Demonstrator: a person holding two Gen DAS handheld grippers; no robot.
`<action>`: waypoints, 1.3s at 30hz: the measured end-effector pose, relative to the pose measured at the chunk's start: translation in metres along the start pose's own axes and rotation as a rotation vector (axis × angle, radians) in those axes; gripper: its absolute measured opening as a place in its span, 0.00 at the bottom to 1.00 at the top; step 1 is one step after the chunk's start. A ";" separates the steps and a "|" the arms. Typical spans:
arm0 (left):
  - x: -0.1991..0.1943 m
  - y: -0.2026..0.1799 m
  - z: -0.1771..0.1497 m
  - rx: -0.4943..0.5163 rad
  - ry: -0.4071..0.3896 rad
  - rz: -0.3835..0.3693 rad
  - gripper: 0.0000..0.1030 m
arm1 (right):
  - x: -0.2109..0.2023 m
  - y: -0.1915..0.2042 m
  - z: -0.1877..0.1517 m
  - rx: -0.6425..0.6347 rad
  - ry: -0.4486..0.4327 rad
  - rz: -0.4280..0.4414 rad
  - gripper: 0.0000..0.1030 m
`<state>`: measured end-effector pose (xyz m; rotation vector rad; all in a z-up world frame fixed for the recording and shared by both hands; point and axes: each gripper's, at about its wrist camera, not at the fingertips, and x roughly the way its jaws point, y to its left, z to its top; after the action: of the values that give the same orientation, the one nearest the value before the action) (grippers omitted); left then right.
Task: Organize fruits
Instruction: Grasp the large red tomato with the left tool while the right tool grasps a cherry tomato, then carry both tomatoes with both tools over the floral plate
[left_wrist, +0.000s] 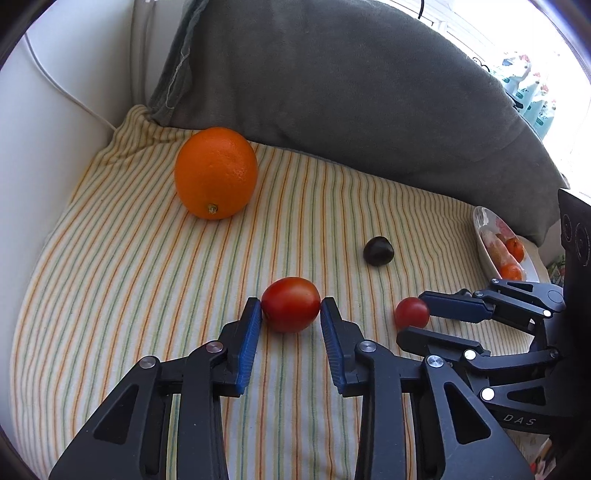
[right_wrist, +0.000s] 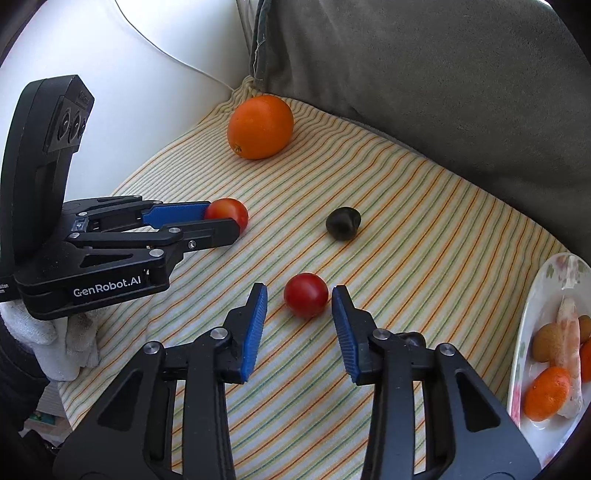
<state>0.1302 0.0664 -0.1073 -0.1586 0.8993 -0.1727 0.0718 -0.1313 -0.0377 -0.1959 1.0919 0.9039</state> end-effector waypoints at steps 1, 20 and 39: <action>0.000 0.000 0.000 -0.001 0.000 0.000 0.30 | 0.001 0.001 0.000 -0.001 0.002 -0.002 0.36; -0.021 -0.012 -0.002 0.016 -0.047 -0.006 0.30 | -0.010 0.007 -0.003 0.029 -0.039 0.001 0.26; -0.054 -0.071 0.002 0.105 -0.109 -0.081 0.30 | -0.084 -0.024 -0.022 0.087 -0.148 -0.026 0.25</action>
<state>0.0929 0.0086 -0.0502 -0.1057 0.7738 -0.2835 0.0607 -0.2038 0.0145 -0.0697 0.9869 0.8329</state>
